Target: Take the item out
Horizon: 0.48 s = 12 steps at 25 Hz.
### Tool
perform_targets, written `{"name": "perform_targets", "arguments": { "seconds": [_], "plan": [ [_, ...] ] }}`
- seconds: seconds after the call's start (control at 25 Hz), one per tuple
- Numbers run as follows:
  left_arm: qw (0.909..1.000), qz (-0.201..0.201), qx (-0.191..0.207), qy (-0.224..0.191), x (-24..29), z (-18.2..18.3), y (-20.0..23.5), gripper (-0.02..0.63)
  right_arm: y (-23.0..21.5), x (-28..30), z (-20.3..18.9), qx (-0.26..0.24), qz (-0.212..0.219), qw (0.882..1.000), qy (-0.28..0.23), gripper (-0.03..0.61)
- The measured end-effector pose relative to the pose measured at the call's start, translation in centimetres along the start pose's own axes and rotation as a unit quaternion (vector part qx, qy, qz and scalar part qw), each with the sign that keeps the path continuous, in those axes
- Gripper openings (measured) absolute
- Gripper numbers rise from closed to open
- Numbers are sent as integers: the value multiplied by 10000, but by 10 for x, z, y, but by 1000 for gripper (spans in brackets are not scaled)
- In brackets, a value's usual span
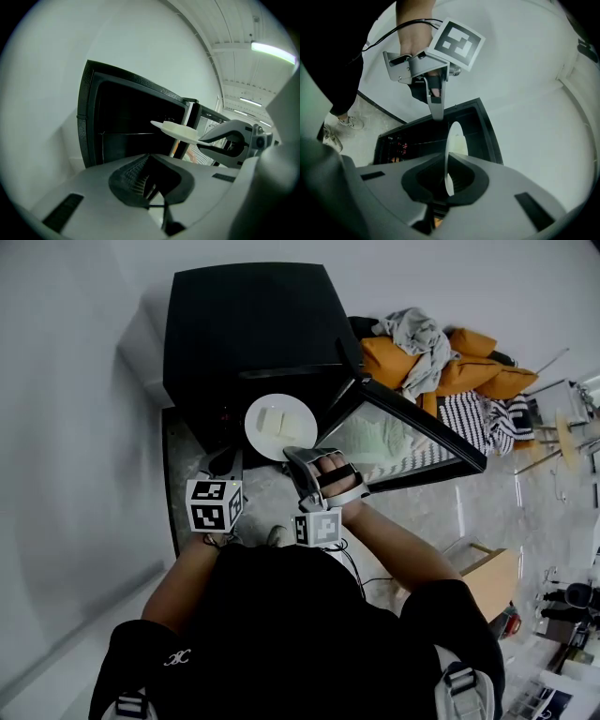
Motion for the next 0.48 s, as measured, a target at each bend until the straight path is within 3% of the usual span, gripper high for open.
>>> {"name": "perform_targets", "arguments": {
  "seconds": [0.48],
  "plan": [
    [9996, 8, 267, -6, -1, -4, -19, 8, 3, -10, -7, 35, -26, 9999, -135, 18]
  ]
}}
Point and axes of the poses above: the fingertips, and each gripper's own axes: x forward along the fingers, y to its left, z out of its top, the point moved 7 cm from there along -x, backward along the fingers, and after that the axes turned 15 degrees about -y, right-handed, at the moved point
